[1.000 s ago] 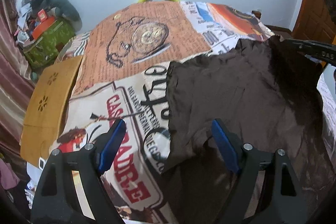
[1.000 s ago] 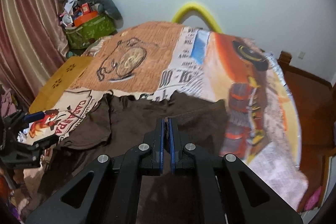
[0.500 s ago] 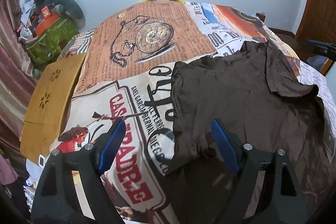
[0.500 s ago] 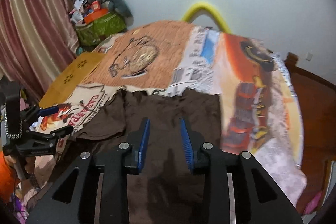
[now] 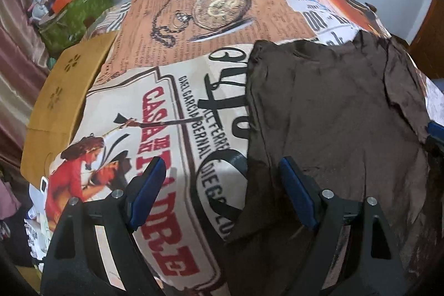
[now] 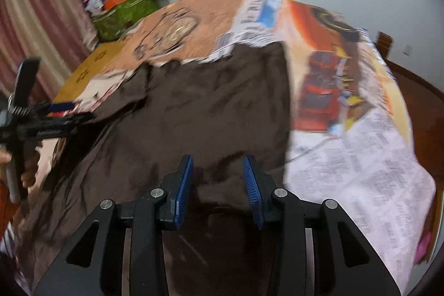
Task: Fold small clothes
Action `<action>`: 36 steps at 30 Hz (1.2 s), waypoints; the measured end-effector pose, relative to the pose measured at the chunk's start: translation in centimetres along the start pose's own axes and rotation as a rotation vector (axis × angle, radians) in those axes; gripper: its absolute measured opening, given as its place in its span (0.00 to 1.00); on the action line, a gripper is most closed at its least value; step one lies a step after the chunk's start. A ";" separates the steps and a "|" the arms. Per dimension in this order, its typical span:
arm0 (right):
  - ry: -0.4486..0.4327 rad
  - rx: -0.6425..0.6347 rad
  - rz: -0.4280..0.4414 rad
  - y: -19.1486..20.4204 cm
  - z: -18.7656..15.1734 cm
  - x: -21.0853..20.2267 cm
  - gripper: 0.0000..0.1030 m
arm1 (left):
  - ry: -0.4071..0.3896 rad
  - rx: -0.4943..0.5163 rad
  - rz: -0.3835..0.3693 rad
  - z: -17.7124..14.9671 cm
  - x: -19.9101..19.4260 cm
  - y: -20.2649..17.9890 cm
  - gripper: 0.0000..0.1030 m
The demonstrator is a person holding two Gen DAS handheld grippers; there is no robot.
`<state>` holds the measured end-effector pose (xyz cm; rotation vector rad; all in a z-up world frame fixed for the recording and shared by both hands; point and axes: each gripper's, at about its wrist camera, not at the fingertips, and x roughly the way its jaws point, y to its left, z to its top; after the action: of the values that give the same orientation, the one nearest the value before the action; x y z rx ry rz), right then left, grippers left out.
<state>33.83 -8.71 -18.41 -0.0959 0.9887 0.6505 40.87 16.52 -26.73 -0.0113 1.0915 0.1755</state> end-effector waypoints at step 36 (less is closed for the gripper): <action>-0.035 0.005 -0.014 -1.2 3.5 0.1 0.56 | -0.098 0.147 0.064 2.3 -1.0 -1.5 0.97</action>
<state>37.11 -8.36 -16.73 -0.0869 0.9554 0.6354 42.64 15.15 -24.88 0.1628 1.0051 0.1511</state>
